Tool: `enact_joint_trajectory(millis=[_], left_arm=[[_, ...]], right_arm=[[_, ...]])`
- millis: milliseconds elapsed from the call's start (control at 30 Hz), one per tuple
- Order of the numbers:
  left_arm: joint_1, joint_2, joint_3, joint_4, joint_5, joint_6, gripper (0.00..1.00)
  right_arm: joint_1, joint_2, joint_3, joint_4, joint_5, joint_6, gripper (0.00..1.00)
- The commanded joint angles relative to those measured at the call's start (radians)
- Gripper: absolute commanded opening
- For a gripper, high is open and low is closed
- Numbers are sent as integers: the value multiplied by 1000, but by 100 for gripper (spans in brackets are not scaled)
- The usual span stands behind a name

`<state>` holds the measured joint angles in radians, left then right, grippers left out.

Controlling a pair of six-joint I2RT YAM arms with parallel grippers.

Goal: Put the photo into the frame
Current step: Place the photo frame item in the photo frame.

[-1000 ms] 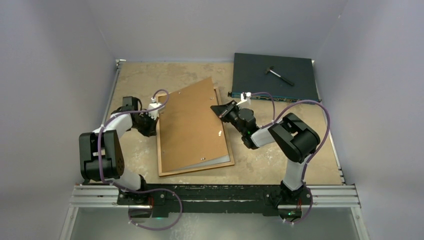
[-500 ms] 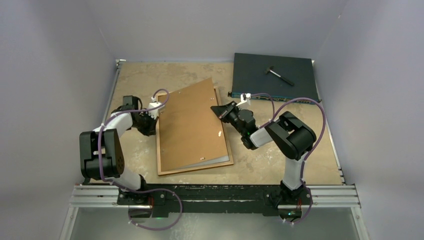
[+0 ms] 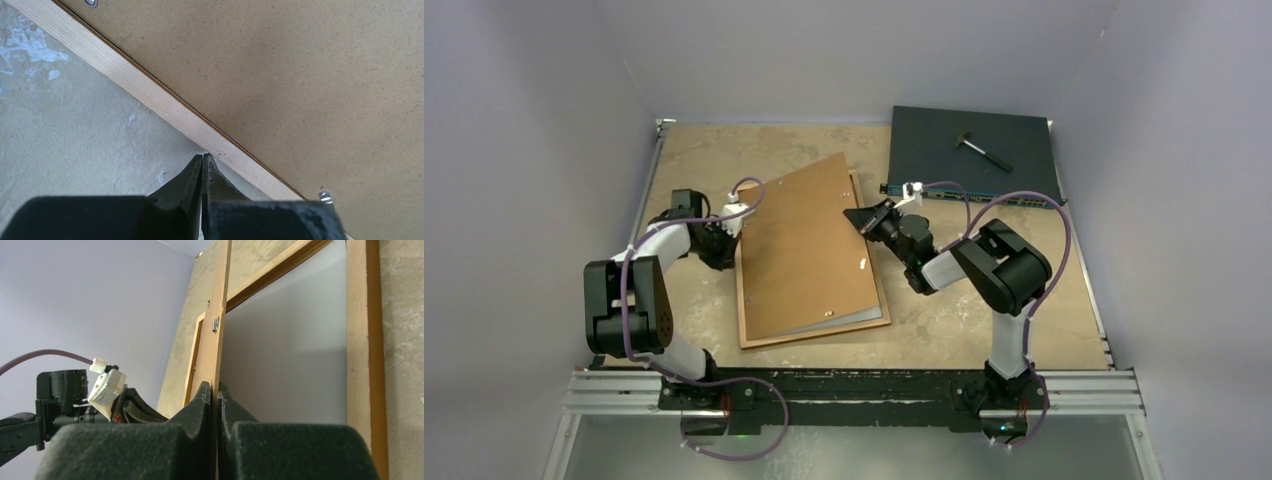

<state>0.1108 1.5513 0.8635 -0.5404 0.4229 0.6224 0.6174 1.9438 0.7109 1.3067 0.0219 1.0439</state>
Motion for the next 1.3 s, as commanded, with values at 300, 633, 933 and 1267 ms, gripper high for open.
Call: enact_joint_trajectory(millis=[300, 633, 933, 1267], left_arm=[[-26, 14, 39, -4, 66, -8, 0], [-26, 15, 43, -10, 63, -9, 0], [-26, 12, 39, -10, 57, -6, 0], [-3, 13, 66, -19, 66, -18, 0]], right_arm=[[-13, 33, 56, 238, -88, -14, 0], [-21, -36, 74, 173, -113, -91, 0], [-28, -50, 101, 220, -196, -48, 0], [-51, -66, 117, 194, -266, -36, 0]])
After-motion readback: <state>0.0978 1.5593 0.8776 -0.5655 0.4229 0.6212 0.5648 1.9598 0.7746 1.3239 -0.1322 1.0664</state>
